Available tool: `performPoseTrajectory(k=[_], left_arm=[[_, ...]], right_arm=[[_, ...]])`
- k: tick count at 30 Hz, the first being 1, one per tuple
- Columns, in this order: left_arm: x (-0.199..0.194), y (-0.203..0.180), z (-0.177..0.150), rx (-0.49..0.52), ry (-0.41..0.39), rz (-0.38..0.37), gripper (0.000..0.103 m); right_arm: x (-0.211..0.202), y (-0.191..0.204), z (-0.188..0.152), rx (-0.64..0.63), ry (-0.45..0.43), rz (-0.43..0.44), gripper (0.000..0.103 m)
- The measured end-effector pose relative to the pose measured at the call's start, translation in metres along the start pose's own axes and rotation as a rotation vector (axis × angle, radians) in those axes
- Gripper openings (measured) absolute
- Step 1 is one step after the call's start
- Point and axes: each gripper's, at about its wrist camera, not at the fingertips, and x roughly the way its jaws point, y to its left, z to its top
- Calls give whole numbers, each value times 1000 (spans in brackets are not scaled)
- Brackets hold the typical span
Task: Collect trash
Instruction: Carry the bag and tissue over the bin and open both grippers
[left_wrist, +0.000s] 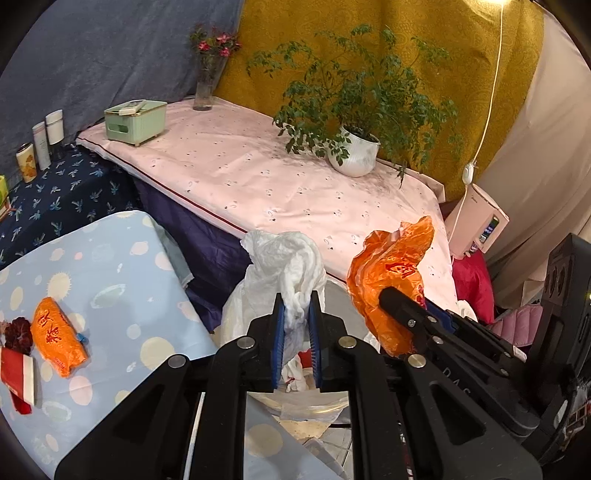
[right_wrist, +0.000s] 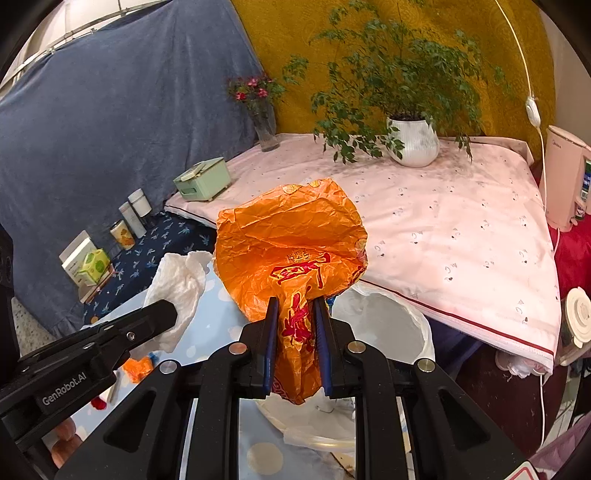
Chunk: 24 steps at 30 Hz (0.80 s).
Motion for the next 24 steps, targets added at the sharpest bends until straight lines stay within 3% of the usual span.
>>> performPoseTrajectory(k=[7,8,9,11,13,24], left_arm=[[15,-10,2,14,8,-27,15],[16,-10,1,10,8,-29,25],[16,-10,2,4,6,-27,44],[13,-9,2,-15,-22,-5,63],[13,-7,3,-21,-30,0,65],[6,8,1,-43,-39,40,65]], right_arm=[[9,-15,-1,20,10,-30,21],[9,-16,-2,22,7,-40,25],[9,-17,-2,25,1,-47,27],[9,-20,-2,36,-7,-54,40],[7,-22,-2,47,-18,-53,47],[9,-8,-3,25,-11,-41,48]])
